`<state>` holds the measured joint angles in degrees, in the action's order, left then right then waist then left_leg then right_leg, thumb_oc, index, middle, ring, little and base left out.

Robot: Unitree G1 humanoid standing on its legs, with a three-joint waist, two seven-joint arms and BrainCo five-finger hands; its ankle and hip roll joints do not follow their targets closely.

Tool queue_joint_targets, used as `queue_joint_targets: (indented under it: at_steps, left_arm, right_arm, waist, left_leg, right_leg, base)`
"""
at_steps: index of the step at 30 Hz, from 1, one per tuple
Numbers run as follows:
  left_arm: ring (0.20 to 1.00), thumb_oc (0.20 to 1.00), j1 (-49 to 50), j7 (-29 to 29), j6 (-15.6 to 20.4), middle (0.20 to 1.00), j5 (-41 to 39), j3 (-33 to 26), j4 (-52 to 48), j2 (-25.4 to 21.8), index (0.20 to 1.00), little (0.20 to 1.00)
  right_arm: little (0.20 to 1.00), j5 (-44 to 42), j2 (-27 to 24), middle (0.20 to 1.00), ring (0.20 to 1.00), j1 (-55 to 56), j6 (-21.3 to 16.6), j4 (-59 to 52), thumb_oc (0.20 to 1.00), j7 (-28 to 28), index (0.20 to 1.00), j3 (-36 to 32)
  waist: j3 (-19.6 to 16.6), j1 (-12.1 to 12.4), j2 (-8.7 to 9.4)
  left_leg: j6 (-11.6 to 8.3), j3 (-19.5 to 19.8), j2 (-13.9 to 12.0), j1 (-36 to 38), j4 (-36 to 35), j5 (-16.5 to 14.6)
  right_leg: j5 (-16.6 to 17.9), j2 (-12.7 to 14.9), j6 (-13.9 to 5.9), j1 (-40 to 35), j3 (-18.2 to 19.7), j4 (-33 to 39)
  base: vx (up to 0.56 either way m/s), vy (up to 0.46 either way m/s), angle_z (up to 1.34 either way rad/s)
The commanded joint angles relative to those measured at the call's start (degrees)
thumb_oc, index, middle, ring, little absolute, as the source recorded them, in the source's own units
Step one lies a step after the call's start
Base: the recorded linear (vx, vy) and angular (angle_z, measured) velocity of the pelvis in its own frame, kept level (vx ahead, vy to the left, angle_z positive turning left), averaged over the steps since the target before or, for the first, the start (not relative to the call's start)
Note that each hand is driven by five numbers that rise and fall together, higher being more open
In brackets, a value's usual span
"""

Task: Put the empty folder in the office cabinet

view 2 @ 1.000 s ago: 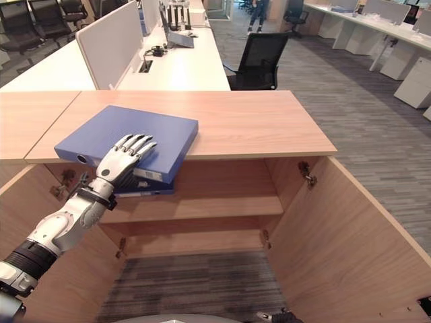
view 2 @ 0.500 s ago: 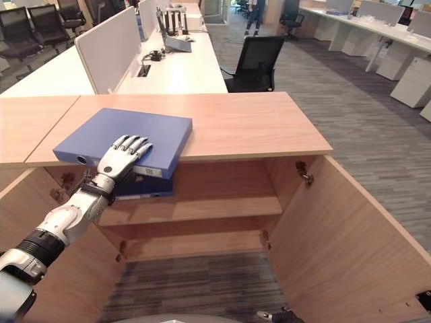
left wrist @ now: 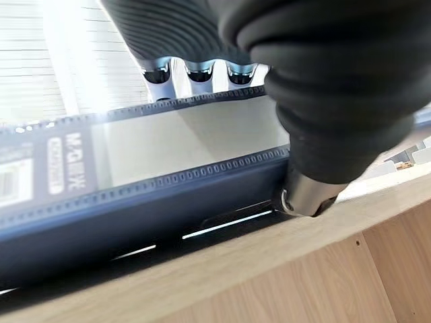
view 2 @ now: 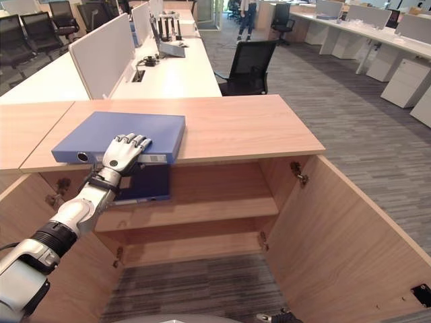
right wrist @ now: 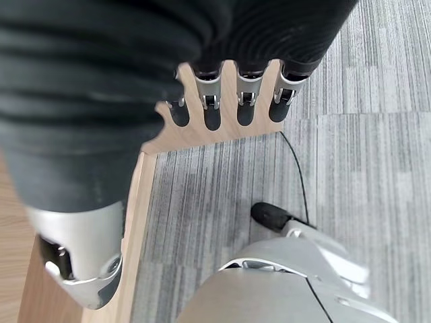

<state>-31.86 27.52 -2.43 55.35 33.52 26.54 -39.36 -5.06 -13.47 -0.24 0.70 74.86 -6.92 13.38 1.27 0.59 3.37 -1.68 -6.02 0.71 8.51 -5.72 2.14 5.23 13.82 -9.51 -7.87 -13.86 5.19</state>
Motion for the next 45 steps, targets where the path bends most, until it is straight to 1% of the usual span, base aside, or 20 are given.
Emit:
queue_joint_targets:
  at_steps: [1, 3, 4, 6, 9, 10, 11, 12, 15, 17, 19, 20, 21, 25, 26, 28, 30, 33, 40, 45]
  left_arm:
    - [0.2, 0.2, 0.7, -2.2, 2.9, 0.2, -5.4, -6.9, -5.4, -1.1, 0.2, 0.2]
    - [0.2, 0.2, 6.5, -2.6, 5.6, 0.2, -10.5, -12.4, -13.6, 0.2, 0.2, 0.2]
    - [0.2, 0.2, 12.6, -3.9, 9.5, 0.2, -17.3, -17.7, -22.7, 2.0, 0.2, 0.2]
    - [0.2, 0.2, 18.2, -4.8, 12.7, 0.2, -24.0, -22.8, -30.0, 4.4, 0.2, 0.2]
    - [0.2, 0.2, 25.8, -8.9, 16.3, 0.2, -35.1, -28.8, -39.0, 6.8, 0.2, 0.2]
    - [0.2, 0.2, 26.3, -9.2, 16.2, 0.2, -35.4, -29.2, -39.5, 6.8, 0.2, 0.2]
    - [0.2, 0.2, 27.6, -9.8, 16.9, 0.2, -38.7, -30.4, -41.1, 7.1, 0.2, 0.2]
    - [0.2, 0.2, 30.1, -11.2, 18.4, 0.2, -46.9, -32.6, -43.3, 7.7, 0.2, 0.2]
    - [0.2, 0.2, 33.3, -14.5, 20.0, 0.2, -58.3, -37.1, -45.5, 8.9, 0.2, 0.2]
    - [0.2, 0.2, 34.4, -16.9, 21.6, 0.2, -69.1, -42.0, -45.7, 10.2, 0.2, 0.2]
    - [0.2, 0.2, 34.9, -18.1, 22.2, 0.2, -75.0, -45.0, -45.8, 11.4, 0.2, 0.2]
    - [0.2, 0.2, 35.1, -18.2, 22.2, 0.2, -75.1, -45.2, -45.9, 11.4, 0.2, 0.2]
    - [0.2, 0.2, 34.9, -17.7, 23.2, 0.2, -76.8, -47.4, -46.3, 12.4, 0.2, 0.2]
    - [0.2, 0.2, 33.3, -20.8, 24.1, 0.2, -84.4, -48.7, -47.1, 13.1, 0.2, 0.2]
    - [0.2, 0.2, 32.7, -24.1, 24.6, 0.2, -92.2, -48.8, -47.1, 14.2, 0.2, 0.2]
    - [0.2, 0.2, 30.8, -26.4, 24.8, 0.2, -100.0, -47.4, -44.8, 15.1, 0.2, 0.2]
    - [0.2, 0.2, 28.2, -30.7, 24.6, 0.2, -109.8, -44.5, -44.8, 14.5, 0.2, 0.2]
    - [0.2, 0.2, 28.4, -35.6, 22.6, 0.2, -118.0, -42.2, -46.2, 13.7, 0.2, 0.2]
    - [0.2, 0.2, 29.4, -35.3, 21.8, 0.2, -121.9, -40.4, -44.2, 12.2, 0.2, 0.2]
    - [0.2, 0.2, 32.4, -34.9, 20.7, 0.2, -120.8, -42.7, -42.9, 11.9, 0.2, 0.2]
  right_arm:
    - [1.0, -1.1, 0.4, 1.0, 1.0, -3.6, -0.3, 3.7, 1.0, -0.1, 1.0, 1.0]
    - [1.0, -2.9, 1.0, 1.0, 1.0, -3.4, -0.2, 3.2, 1.0, 0.4, 1.0, -0.1]
    - [1.0, -4.6, 1.7, 1.0, 1.0, -3.6, -0.3, 2.2, 1.0, 0.9, 1.0, -1.1]
    - [1.0, -6.2, 2.3, 1.0, 1.0, -3.9, -1.0, 0.3, 1.0, 1.3, 1.0, -1.9]
    - [1.0, -7.8, 2.2, 1.0, 1.0, -4.6, -2.0, -3.5, 1.0, 2.1, 1.0, -1.8]
    - [1.0, -7.8, 2.1, 1.0, 1.0, -4.5, -2.0, -3.6, 1.0, 2.1, 1.0, -1.6]
    - [1.0, -8.8, 2.1, 1.0, 1.0, -4.7, -2.1, -4.4, 1.0, 3.2, 1.0, -1.4]
    - [1.0, -11.3, 1.9, 1.0, 1.0, -5.2, -2.3, -6.5, 1.0, 5.3, 1.0, -1.3]
    - [1.0, -16.6, 1.2, 1.0, 1.0, -5.4, -3.3, -12.4, 1.0, 7.7, 1.0, -1.7]
    - [1.0, -27.7, 1.2, 1.0, 1.0, -4.6, -5.0, -20.2, 1.0, 10.6, 1.0, -3.8]
    - [1.0, -33.9, 1.3, 1.0, 1.0, -4.3, -5.3, -26.4, 1.0, 12.6, 1.0, -5.0]
    - [1.0, -34.0, 1.3, 1.0, 1.0, -4.1, -5.2, -26.6, 1.0, 12.5, 1.0, -4.9]
    - [1.0, -40.7, 2.0, 1.0, 1.0, -2.9, -6.3, -31.8, 1.0, 13.8, 1.0, -5.9]
    - [1.0, -47.3, 2.4, 1.0, 1.0, -1.9, -6.4, -40.0, 1.0, 16.5, 1.0, -6.3]
    - [1.0, -51.1, 3.4, 1.0, 1.0, -1.5, -6.2, -42.5, 1.0, 18.0, 1.0, -6.6]
    - [1.0, -53.5, 3.7, 1.0, 1.0, -1.8, -6.5, -41.6, 1.0, 18.5, 1.0, -5.9]
    - [1.0, -52.4, 4.0, 1.0, 1.0, -4.0, -5.1, -36.4, 1.0, 18.1, 1.0, -4.8]
    - [1.0, -51.3, 4.2, 1.0, 1.0, -3.9, -3.8, -34.2, 1.0, 19.5, 1.0, -2.6]
    - [1.0, -49.0, 3.7, 1.0, 1.0, -4.7, -4.8, -35.4, 1.0, 18.3, 1.0, -2.2]
    - [1.0, -45.4, 1.2, 1.0, 1.0, -3.1, -7.5, -46.2, 1.0, 16.9, 1.0, -4.6]
  waist:
    - [2.3, 0.9, 1.45]
    - [2.5, 1.5, 1.73]
    - [2.8, 2.1, 2.04]
    - [3.1, 2.9, 2.39]
    - [3.4, 3.8, 2.53]
    - [3.3, 3.7, 2.51]
    - [3.4, 3.9, 2.57]
    - [3.6, 4.7, 2.69]
    - [3.9, 5.4, 2.75]
    - [4.0, 6.1, 2.53]
    - [4.2, 6.6, 2.43]
    - [4.2, 6.5, 2.42]
    - [4.1, 6.9, 2.36]
    - [4.0, 7.2, 2.34]
    - [4.0, 7.2, 2.32]
    - [3.7, 7.1, 2.29]
    - [3.7, 7.1, 2.14]
    - [3.6, 7.0, 2.05]
    - [3.6, 6.7, 1.64]
    - [3.7, 6.1, 1.39]
  left_leg:
    - [2.3, 1.0, 2.3, 0.7, 0.7, -8.2]
    - [2.27, 1.2, 2.2, 0.6, 0.7, -8.1]
    - [2.25, 1.4, 2.1, 0.6, 0.7, -8.2]
    - [2.2, 1.5, 2.2, 0.3, 0.7, -8.0]
    - [2.07, 1.9, 2.2, -0.1, 0.7, -7.8]
    - [2.07, 1.9, 2.2, -0.1, 0.7, -7.8]
    - [2.01, 2.0, 2.2, -0.1, 0.7, -7.8]
    - [1.93, 2.2, 2.2, -0.3, 0.7, -7.7]
    - [1.85, 2.3, 2.2, -0.4, 0.7, -7.5]
    - [1.78, 2.6, 2.2, -0.5, 0.7, -7.3]
    - [1.77, 2.9, 2.3, -0.6, 0.7, -7.3]
    - [1.77, 2.9, 2.3, -0.6, 0.7, -7.3]
    - [1.77, 3.2, 2.4, -0.7, 0.7, -7.2]
    - [1.74, 3.5, 2.4, -0.8, 0.7, -7.1]
    - [1.76, 3.4, 2.5, -0.8, 0.7, -7.0]
    - [1.75, 3.4, 2.5, -0.6, 0.7, -7.0]
    - [1.71, 3.4, 2.4, -0.4, 0.7, -7.0]
    - [1.69, 3.3, 2.5, -0.1, 0.7, -7.1]
    - [1.79, 3.2, 2.4, -0.1, 0.7, -7.0]
    - [2.06, 3.2, 2.7, -0.1, 0.7, -6.9]
  right_leg:
    - [0.5, 3.9, -4.11, -0.4, -4.3, -2.2]
    - [0.5, 4.0, -3.97, -0.4, -4.5, -2.2]
    - [0.4, 4.0, -3.79, -0.5, -4.5, -2.1]
    - [0.6, 4.0, -3.63, -0.3, -4.6, -2.1]
    - [0.6, 4.0, -3.41, -0.2, -4.8, -2.1]
    - [0.6, 3.9, -3.4, -0.2, -4.7, -2.2]
    - [0.6, 3.9, -3.36, -0.3, -4.8, -2.1]
    - [0.6, 3.9, -3.28, -0.3, -4.9, -2.1]
    - [0.6, 3.8, -3.24, -0.4, -5.4, -2.1]
    - [0.5, 4.1, -3.29, -0.7, -6.3, -2.1]
    - [0.6, 4.3, -3.35, -0.8, -6.8, -2.2]
    - [0.5, 4.3, -3.35, -0.8, -6.8, -2.2]
    - [0.5, 4.5, -3.4, -0.9, -7.3, -2.3]
    - [0.6, 4.8, -3.54, -1.0, -8.0, -2.4]
    - [0.7, 5.0, -3.63, -1.0, -8.0, -2.5]
    - [0.8, 5.0, -3.66, -1.2, -8.1, -2.6]
    - [0.6, 5.0, -3.64, -1.4, -8.2, -2.6]
    - [0.6, 4.9, -3.6, -1.4, -7.9, -2.6]
    - [0.6, 4.9, -3.55, -1.3, -7.8, -2.7]
    - [1.0, 5.1, -3.63, -1.1, -7.6, -3.0]
  base:
    - [0.0, 0.0, 0.0]
    - [0.0, 0.0, 0.0]
    - [0.0, 0.0, 0.0]
    - [0.01, -0.015, -0.04]
    - [0.0, -0.009, 0.03]
    - [0.0, -0.01, 0.07]
    - [-0.01, -0.022, 0.09]
    - [-0.01, -0.029, 0.09]
    - [0.0, -0.026, 0.03]
    - [0.0, -0.012, 0.03]
    - [0.0, -0.004, 0.02]
    - [-0.01, -0.01, 0.14]
    - [-0.01, -0.009, 0.16]
    - [0.0, -0.01, 0.09]
    - [0.0, 0.0, 0.0]
    - [0.0, 0.0, 0.0]
    - [0.0, 0.0, 0.0]
    - [0.0, 0.0, 0.0]
    - [0.0, 0.0, 0.0]
    - [0.0, 0.0, 0.0]
